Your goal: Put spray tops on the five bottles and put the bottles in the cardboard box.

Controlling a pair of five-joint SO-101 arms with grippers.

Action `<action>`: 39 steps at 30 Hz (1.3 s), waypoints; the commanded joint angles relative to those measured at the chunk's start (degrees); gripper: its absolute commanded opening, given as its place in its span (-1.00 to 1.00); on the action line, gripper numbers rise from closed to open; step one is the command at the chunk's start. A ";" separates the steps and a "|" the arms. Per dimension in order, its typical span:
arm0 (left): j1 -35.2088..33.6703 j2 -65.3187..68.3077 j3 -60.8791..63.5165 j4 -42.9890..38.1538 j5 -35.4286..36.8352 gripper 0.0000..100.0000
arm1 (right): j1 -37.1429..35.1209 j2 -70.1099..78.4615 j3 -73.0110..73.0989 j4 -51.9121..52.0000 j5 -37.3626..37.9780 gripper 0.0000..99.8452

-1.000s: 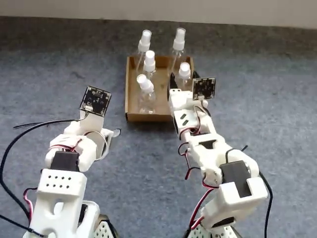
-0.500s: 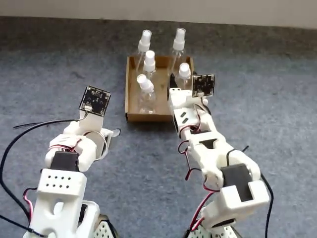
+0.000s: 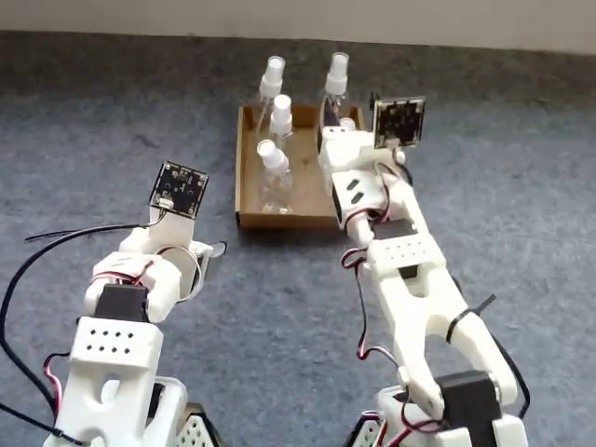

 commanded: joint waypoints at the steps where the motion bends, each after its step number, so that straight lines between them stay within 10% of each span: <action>1: 1.01 -0.57 -0.31 -1.14 0.18 -0.51 | -0.04 -7.43 -9.19 8.48 0.53 -0.59; 10: 0.75 -0.75 -0.31 -1.14 0.18 -0.51 | -0.48 -25.27 -10.59 30.29 0.53 -0.60; 20: 0.57 -0.84 -2.59 -0.70 0.18 -1.00 | 0.22 -53.49 19.82 39.16 0.62 -1.00; 26: -5.49 -2.07 -4.53 6.42 -0.09 -0.89 | 3.30 -81.80 37.67 50.77 0.70 -0.98; 39: -17.45 -44.44 14.29 11.78 -0.18 -0.89 | 4.62 -87.78 51.12 61.49 14.59 -0.98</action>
